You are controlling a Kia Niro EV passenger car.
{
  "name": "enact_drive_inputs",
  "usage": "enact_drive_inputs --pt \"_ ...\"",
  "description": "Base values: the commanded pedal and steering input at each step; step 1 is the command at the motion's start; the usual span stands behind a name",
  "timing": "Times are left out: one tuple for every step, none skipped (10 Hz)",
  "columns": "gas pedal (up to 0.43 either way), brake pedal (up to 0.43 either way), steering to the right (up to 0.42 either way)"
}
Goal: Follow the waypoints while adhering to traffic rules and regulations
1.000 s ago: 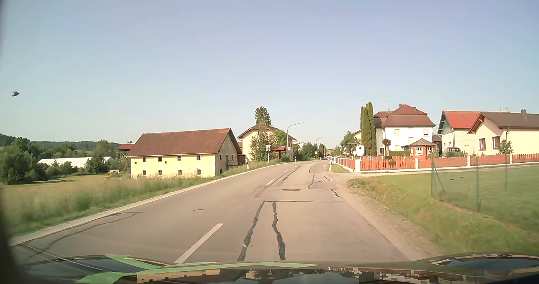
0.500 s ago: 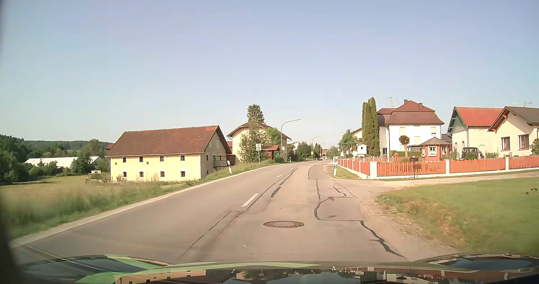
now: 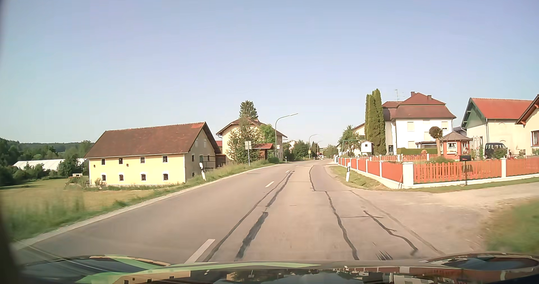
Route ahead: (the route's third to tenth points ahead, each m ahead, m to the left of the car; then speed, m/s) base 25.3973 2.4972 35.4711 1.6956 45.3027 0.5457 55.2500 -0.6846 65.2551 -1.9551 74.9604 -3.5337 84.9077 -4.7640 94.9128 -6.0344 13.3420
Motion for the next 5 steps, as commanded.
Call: enact_drive_inputs --pt "0.13 0.0 0.01" --pt "0.138 0.0 0.013" --pt "0.138 0.0 0.014" --pt "0.138 0.0 0.014" --pt "0.138 0.0 0.014"
